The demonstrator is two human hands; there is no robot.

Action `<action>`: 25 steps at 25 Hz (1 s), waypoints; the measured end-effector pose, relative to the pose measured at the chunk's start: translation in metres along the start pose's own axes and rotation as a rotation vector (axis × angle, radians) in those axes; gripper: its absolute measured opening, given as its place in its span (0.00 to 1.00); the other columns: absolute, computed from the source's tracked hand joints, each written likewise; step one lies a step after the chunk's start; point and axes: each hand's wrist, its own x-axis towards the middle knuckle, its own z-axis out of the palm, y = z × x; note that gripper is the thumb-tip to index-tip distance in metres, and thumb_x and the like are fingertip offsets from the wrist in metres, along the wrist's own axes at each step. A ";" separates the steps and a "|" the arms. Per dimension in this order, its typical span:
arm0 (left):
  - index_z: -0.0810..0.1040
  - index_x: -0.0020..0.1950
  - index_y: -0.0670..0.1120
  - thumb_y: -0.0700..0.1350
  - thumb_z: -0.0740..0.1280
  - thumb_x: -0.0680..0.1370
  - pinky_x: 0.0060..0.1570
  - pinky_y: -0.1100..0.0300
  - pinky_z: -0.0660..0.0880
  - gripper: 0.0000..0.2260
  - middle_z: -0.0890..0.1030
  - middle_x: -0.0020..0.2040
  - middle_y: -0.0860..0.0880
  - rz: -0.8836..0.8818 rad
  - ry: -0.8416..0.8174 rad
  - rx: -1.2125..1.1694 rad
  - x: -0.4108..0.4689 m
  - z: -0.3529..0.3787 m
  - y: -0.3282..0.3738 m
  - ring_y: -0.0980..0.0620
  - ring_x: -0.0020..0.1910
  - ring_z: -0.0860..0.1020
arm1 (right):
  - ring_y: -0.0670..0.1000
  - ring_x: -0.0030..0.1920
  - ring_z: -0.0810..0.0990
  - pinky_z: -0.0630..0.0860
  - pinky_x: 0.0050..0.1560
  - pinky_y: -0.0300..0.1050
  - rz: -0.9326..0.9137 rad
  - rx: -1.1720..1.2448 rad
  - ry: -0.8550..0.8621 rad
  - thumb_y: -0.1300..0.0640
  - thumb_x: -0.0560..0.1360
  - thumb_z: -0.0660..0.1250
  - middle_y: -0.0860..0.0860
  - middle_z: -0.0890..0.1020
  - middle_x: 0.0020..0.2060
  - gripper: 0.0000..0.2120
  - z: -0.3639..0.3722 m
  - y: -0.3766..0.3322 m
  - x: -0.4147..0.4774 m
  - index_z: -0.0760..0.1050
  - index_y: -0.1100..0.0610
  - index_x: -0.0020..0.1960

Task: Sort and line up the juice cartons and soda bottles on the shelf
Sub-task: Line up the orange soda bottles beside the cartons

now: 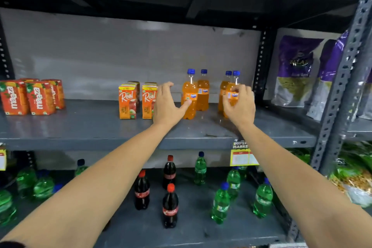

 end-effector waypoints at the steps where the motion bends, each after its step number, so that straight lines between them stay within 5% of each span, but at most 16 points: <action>1: 0.66 0.67 0.43 0.56 0.75 0.68 0.58 0.58 0.70 0.34 0.72 0.66 0.43 -0.071 -0.023 0.005 0.002 0.009 0.000 0.47 0.65 0.71 | 0.56 0.55 0.74 0.68 0.47 0.42 0.049 0.019 -0.015 0.50 0.71 0.68 0.56 0.76 0.54 0.18 -0.002 0.016 0.007 0.71 0.59 0.56; 6: 0.61 0.72 0.45 0.53 0.76 0.68 0.59 0.48 0.75 0.38 0.75 0.66 0.41 -0.290 -0.184 -0.065 0.016 0.030 -0.004 0.43 0.63 0.75 | 0.54 0.64 0.72 0.71 0.54 0.44 0.429 0.355 -0.320 0.48 0.68 0.74 0.55 0.72 0.67 0.35 0.000 0.052 0.027 0.62 0.54 0.70; 16: 0.68 0.70 0.45 0.48 0.76 0.69 0.59 0.47 0.76 0.32 0.77 0.63 0.42 -0.261 -0.336 -0.154 0.027 0.080 0.025 0.44 0.60 0.78 | 0.54 0.62 0.76 0.76 0.61 0.58 0.394 0.428 -0.517 0.48 0.67 0.75 0.54 0.78 0.62 0.30 0.003 0.080 0.049 0.70 0.55 0.66; 25: 0.68 0.68 0.48 0.48 0.77 0.67 0.56 0.49 0.77 0.32 0.78 0.60 0.44 -0.330 -0.359 -0.226 0.031 0.082 0.024 0.45 0.57 0.79 | 0.54 0.60 0.77 0.76 0.61 0.58 0.367 0.469 -0.550 0.50 0.68 0.75 0.54 0.78 0.61 0.28 0.000 0.083 0.051 0.70 0.54 0.63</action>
